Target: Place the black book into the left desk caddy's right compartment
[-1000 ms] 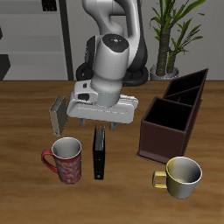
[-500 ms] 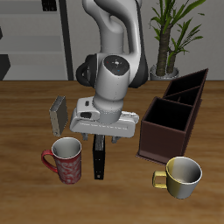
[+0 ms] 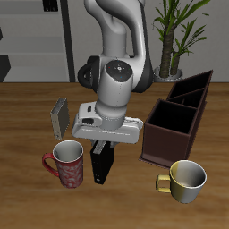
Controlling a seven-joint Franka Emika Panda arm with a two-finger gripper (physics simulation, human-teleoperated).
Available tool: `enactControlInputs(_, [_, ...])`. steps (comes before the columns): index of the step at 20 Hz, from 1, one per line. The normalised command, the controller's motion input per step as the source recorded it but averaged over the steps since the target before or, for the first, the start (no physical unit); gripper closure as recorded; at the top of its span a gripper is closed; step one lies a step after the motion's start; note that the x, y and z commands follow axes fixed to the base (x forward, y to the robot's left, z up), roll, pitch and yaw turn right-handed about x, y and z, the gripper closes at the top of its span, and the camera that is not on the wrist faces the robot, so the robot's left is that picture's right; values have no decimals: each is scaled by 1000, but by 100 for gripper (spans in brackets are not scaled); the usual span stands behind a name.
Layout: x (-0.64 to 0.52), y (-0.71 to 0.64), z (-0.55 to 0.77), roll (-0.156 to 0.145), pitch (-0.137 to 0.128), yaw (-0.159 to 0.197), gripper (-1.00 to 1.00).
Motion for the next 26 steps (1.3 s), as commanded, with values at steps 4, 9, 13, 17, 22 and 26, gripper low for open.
enactControlInputs(4, [-58, 6, 41, 10, -2, -9, 100])
enactControlInputs(9, [-81, -32, 198, -2, -24, -4, 100])
enactControlInputs(13, [-276, 103, 479, 20, -79, 13, 100])
enactControlInputs(17, [-317, 99, 509, 19, -73, 14, 100])
enactControlInputs(22, [-308, 110, 455, 18, -53, 39, 100])
enactControlInputs(26, [-315, 33, 434, 1, -44, 12, 100])
